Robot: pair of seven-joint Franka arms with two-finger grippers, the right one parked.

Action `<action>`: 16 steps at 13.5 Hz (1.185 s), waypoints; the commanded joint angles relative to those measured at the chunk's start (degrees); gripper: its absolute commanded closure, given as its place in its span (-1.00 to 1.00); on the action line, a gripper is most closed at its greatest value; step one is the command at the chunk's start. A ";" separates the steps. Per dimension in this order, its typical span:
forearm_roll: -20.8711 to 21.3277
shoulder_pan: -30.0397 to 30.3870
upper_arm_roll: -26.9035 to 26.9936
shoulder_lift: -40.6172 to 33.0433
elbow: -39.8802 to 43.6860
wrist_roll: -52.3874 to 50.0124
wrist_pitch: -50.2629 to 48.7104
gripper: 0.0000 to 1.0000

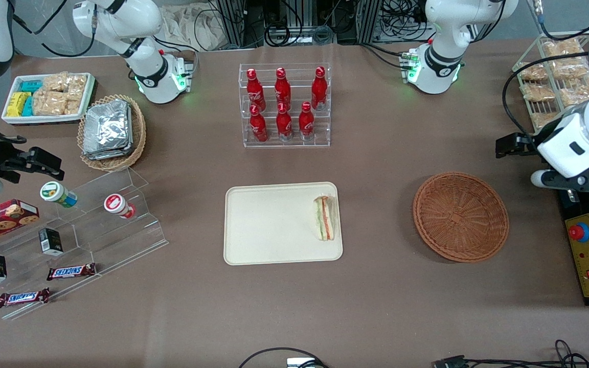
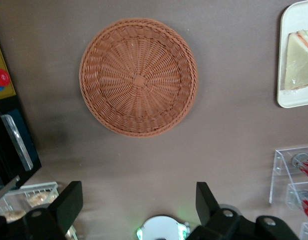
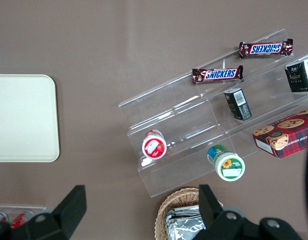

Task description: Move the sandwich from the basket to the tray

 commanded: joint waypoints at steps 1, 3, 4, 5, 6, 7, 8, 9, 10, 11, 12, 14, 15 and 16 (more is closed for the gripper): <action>0.81 -0.49 0.69 -10.07 -14.13 1.91 9.25 -1.00; 0.89 -0.40 0.52 -10.71 -14.86 2.17 11.99 -1.00; 1.07 -0.49 0.52 -10.10 -12.86 2.17 12.00 -1.00; 1.16 -0.49 0.60 -9.57 -11.62 3.13 11.83 -1.00; 1.16 -0.49 0.60 -9.56 -11.61 3.66 11.74 -1.00; 1.16 -0.49 0.69 -9.48 -11.17 3.76 10.95 -1.00; 1.16 -0.49 0.69 -9.47 -11.17 3.67 10.51 -1.00; 1.16 -0.57 0.69 -9.39 -10.99 3.58 9.81 -1.00; 1.16 -0.57 0.69 -8.95 -10.12 3.49 8.76 -1.00; 1.33 -0.66 0.69 -8.51 -9.50 3.23 7.53 -1.00; 1.33 -0.57 0.69 -8.42 -9.67 3.05 7.08 -1.00; 1.24 -0.66 0.78 -6.67 -8.89 2.70 6.90 -1.00; 1.33 -0.57 0.78 -6.75 -8.97 2.61 6.81 -1.00; 1.33 -0.57 0.78 -6.75 -9.14 2.44 6.73 -1.00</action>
